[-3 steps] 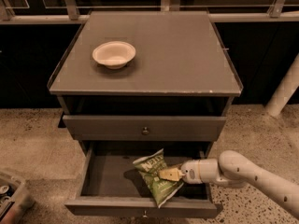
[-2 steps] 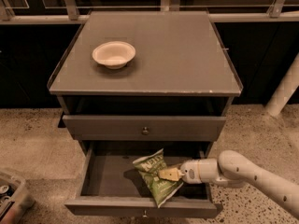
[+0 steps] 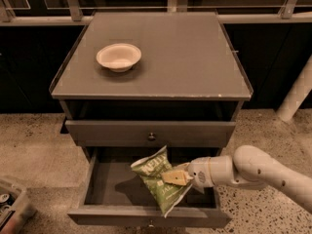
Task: Pick green jalapeno chip bag from middle drawer and place on counter
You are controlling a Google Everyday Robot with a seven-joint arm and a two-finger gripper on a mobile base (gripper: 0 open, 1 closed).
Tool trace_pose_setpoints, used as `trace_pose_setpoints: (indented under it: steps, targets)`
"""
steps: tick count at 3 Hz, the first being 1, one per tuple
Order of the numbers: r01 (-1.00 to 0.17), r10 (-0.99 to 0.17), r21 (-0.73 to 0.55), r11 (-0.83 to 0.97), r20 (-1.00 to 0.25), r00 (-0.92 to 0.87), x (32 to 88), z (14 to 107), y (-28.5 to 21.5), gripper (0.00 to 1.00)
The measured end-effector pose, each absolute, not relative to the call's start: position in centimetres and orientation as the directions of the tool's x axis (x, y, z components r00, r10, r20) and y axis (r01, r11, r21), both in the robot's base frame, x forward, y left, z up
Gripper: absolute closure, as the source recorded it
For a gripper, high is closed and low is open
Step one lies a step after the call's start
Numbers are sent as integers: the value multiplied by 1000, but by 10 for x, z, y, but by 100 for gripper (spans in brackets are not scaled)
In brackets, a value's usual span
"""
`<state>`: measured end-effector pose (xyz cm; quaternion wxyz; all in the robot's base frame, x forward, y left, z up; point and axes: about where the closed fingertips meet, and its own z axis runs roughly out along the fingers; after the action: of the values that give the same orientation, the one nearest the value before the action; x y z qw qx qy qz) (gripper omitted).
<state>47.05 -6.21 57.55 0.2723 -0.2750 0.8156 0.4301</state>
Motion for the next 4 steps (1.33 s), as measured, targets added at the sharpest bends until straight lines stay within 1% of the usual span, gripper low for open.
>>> trace_pose_setpoints:
  steps: [2,4]
  targets:
    - [-778,-260,355,519,-801,-539,456,721,-67,100]
    - [-771,-244,341,538,-813,-529,457,732,-75,100]
